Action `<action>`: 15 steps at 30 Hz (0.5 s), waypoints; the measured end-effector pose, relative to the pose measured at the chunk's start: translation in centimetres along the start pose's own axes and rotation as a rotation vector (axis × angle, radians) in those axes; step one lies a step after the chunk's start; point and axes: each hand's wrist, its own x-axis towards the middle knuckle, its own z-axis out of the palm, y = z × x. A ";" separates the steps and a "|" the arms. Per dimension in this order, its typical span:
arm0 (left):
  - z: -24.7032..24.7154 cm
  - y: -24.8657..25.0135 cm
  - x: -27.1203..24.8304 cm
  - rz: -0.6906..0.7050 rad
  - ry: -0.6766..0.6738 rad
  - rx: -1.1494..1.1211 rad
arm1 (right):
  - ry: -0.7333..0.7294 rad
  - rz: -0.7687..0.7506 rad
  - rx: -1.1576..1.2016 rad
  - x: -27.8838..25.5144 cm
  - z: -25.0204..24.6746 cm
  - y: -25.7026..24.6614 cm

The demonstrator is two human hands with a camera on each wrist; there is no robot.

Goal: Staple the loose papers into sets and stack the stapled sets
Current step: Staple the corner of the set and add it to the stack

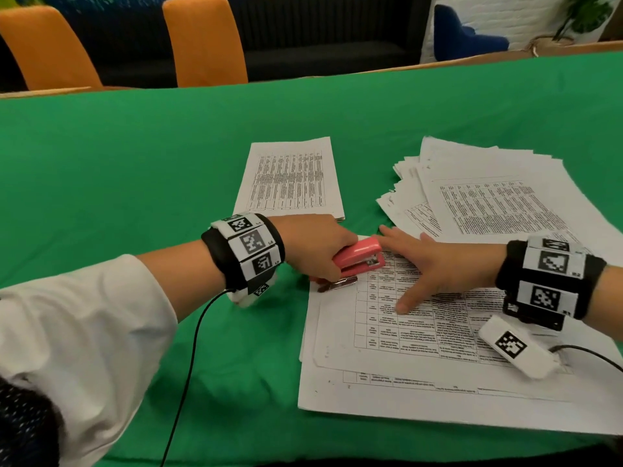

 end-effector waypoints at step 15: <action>1.0 -1.5 -3.2 -0.072 0.001 -0.077 | -0.013 0.075 -0.032 -0.7 -0.2 -1.2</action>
